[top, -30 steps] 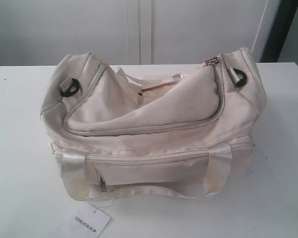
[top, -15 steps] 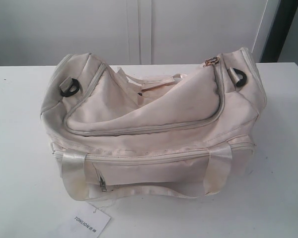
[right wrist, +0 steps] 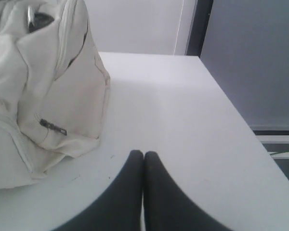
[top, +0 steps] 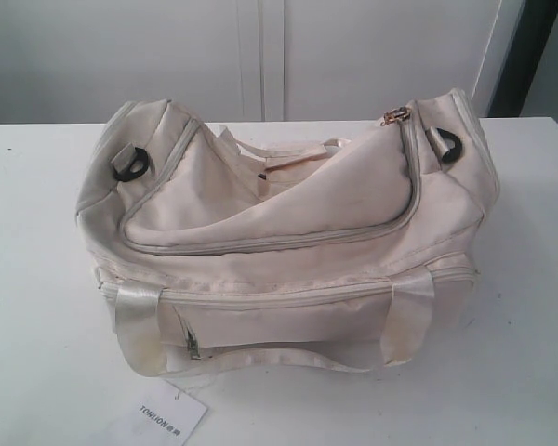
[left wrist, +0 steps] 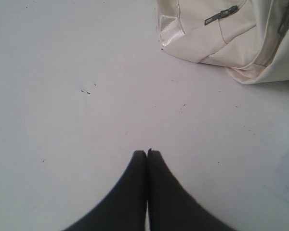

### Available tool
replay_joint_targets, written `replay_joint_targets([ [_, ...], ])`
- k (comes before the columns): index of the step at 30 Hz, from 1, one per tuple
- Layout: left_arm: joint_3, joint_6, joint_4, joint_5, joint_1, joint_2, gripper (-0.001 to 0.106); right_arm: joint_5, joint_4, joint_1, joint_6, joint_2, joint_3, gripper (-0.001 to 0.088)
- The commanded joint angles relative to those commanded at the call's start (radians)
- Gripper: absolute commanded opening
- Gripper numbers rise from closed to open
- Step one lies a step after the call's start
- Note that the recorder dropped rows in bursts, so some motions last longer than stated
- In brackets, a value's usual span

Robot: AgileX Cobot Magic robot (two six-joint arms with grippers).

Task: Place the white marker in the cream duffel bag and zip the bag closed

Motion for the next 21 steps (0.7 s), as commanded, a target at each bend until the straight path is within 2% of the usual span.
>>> replay_joint_targets([
  [21, 0.0, 0.0, 0.0, 0.0, 0.0, 0.0, 0.0, 0.005, 0.0, 0.0, 0.0, 0.0, 0.021, 0.0],
])
